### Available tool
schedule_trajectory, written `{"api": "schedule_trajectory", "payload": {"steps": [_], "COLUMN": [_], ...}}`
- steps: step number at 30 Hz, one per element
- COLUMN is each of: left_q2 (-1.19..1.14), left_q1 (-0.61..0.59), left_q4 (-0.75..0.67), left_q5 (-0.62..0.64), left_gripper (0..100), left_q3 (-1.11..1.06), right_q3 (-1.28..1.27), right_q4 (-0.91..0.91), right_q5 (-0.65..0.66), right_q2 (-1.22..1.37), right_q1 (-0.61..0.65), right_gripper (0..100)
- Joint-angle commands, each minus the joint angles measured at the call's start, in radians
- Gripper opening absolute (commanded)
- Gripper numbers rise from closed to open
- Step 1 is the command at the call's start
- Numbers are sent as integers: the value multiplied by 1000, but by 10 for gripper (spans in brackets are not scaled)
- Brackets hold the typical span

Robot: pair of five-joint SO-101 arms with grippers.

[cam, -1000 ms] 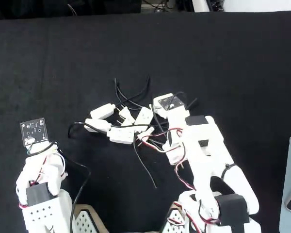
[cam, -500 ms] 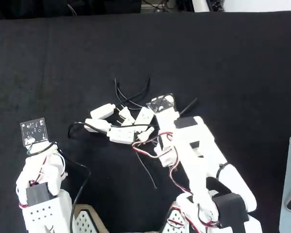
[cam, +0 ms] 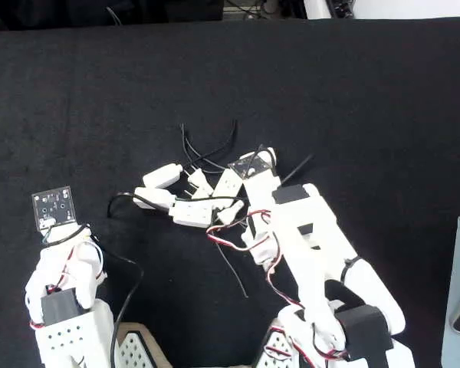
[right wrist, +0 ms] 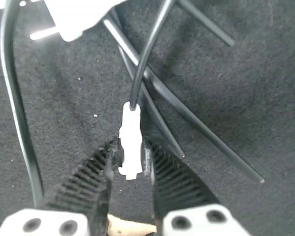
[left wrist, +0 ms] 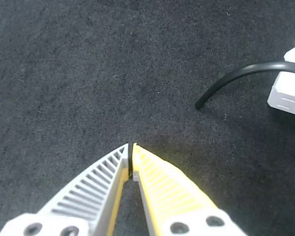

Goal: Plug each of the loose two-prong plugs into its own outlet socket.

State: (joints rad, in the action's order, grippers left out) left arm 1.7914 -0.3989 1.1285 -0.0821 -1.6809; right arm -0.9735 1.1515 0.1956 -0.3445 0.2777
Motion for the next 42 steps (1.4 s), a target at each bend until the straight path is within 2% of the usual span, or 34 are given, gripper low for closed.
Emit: {"api": "schedule_trajectory", "payload": {"steps": [1,6,11,23,34,38,42], "left_q2": [5,5,5,5,5,5,5], "left_q1": [-13,-13,-13,-13,-13,-13,-13], "left_q4": [-14,-14,-14,-14,-14,-14,-14], "left_q5": [5,5,5,5,5,5,5], "left_gripper": [30,30,30,30,30,30,30], "left_q3": [-19,-19,-19,-19,-19,-19,-19], "right_q3": [41,41,76,74,165,171,163], "right_q4": [6,26,68,66,83,86,95], "right_q5": [-60,-86,-86,-86,-86,-86,-86], "right_q2": [2,4,2,7,193,177,127], "right_q1": [20,21,21,60,57,57,55], "right_gripper": [17,83,48,77,74,11,11]}}
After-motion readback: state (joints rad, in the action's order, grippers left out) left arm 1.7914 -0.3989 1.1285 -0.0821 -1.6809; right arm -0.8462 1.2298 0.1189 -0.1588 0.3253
